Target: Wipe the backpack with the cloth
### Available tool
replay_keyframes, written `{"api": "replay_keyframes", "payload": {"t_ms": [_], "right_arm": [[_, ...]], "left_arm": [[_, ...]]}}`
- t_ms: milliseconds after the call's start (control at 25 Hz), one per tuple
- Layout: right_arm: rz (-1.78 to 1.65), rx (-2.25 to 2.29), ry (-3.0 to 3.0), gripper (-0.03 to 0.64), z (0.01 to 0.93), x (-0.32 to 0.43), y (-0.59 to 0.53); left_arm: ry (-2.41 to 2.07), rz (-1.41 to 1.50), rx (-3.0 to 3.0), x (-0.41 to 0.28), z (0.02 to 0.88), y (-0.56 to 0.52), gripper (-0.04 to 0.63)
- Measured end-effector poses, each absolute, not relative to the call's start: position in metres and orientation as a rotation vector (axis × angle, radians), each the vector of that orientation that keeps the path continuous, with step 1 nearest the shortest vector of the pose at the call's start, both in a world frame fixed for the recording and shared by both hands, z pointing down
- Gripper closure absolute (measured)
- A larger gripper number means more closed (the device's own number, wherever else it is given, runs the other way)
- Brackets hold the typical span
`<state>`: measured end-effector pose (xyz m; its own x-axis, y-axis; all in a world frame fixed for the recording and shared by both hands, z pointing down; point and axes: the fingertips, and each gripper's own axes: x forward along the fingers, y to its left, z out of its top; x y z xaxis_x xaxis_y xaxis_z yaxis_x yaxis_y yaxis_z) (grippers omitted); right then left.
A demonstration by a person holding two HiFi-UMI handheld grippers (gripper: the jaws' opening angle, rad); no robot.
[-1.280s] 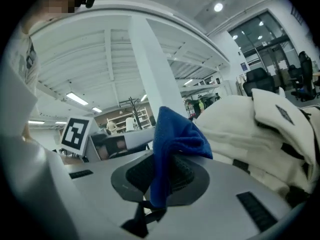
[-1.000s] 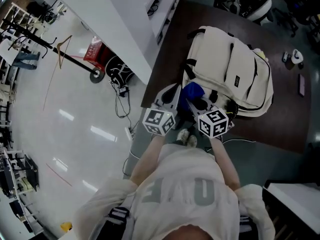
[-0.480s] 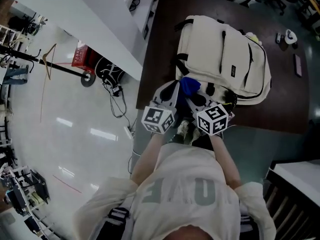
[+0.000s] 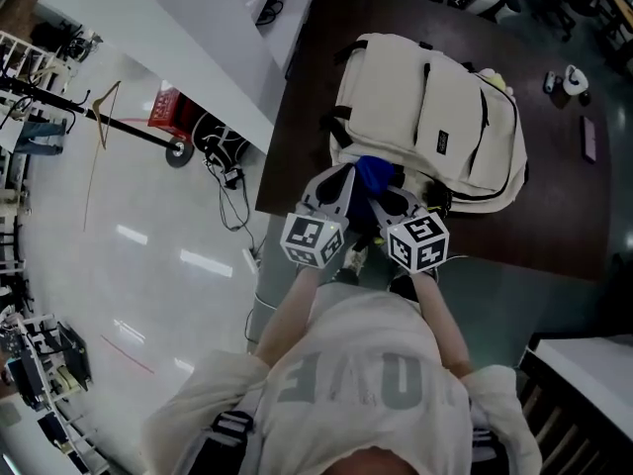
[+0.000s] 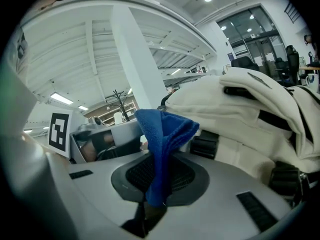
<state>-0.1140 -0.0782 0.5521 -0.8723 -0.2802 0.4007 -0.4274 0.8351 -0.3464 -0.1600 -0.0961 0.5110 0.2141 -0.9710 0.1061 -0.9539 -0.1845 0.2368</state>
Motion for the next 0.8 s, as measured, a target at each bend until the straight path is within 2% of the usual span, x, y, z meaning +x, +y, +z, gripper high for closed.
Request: {"api": "replay_keyframes", "payload": {"t_ms": [200,800], "right_arm": [[0.674,0.543,-2.674,0.574,0.551,-0.08,-0.089],[0.548,0.566,-2.624,0.574,0.567,0.03,-0.121]], "left_arm": [[-1.815,-0.086,2.251,-0.122,0.509,-0.104,0.597],[-1.845,-0.117,2.259,-0.026,0.508,-0.134,0.597]]}}
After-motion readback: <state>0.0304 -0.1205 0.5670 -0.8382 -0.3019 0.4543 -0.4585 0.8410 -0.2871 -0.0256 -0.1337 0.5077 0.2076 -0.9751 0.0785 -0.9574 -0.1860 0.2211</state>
